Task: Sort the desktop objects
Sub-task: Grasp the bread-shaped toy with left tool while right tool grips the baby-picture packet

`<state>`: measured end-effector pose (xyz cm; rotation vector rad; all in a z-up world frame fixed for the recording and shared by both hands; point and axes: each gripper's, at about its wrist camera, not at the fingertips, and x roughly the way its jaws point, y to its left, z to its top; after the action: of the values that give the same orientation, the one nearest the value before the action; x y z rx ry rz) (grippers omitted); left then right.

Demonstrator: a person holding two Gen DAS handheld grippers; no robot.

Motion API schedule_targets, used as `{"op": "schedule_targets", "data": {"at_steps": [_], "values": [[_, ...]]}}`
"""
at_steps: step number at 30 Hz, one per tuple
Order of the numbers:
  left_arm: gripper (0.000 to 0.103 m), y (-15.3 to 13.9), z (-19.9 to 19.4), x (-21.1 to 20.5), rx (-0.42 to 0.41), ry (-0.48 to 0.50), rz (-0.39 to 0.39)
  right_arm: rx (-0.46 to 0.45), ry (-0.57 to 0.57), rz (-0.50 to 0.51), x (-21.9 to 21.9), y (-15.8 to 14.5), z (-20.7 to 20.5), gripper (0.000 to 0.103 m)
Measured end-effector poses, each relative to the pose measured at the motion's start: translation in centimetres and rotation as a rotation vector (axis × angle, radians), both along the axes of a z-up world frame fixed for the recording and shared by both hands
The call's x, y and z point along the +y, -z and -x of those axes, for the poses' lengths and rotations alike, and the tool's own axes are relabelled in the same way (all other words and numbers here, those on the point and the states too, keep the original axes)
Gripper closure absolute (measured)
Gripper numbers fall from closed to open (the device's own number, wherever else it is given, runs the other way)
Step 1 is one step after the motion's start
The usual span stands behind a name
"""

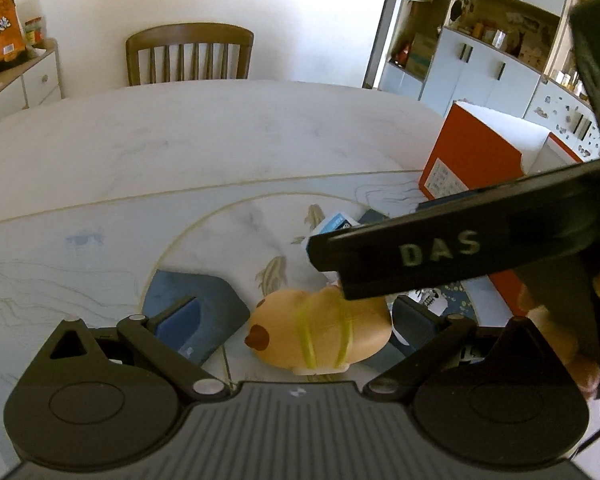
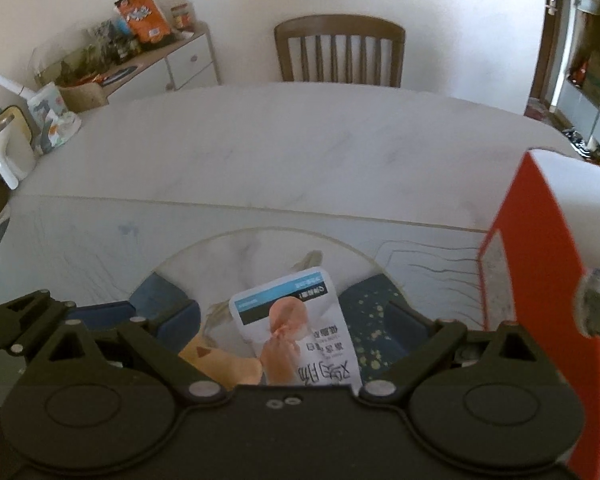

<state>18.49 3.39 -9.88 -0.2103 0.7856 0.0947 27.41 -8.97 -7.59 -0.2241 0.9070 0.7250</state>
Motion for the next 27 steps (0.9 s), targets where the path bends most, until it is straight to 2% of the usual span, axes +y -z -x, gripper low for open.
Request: {"op": "schedule_targets", "data": {"at_steps": [8, 10, 15, 20, 24, 27], "values": [[0.001, 0.8, 0.1, -0.2, 0.002, 0.002, 0.006, 0.069, -0.027, 0.019, 0.7, 1.4, -1.2, 0.011], [0.001, 0.8, 0.1, -0.3, -0.002, 0.005, -0.005, 0.077, -0.039, 0.028, 0.9, 1.6, -1.4, 0.016], [0.001, 1.2, 0.0, -0.5, 0.016, 0.008, -0.009, 0.097, -0.041, 0.042, 1.3, 2.2, -1.8, 0.017], [0.004, 1.2, 0.1, -0.4, 0.008, -0.006, -0.006, 0.074, -0.06, 0.061, 1.8, 2.3, -1.7, 0.018], [0.006, 1.1, 0.1, -0.7, 0.005, -0.004, -0.005, 0.048, -0.065, 0.074, 2.0, 2.2, -1.5, 0.031], [0.01, 1.2, 0.0, -0.7, 0.01, 0.0, -0.001, 0.051, -0.062, 0.077, 2.1, 2.1, -1.6, 0.033]]}}
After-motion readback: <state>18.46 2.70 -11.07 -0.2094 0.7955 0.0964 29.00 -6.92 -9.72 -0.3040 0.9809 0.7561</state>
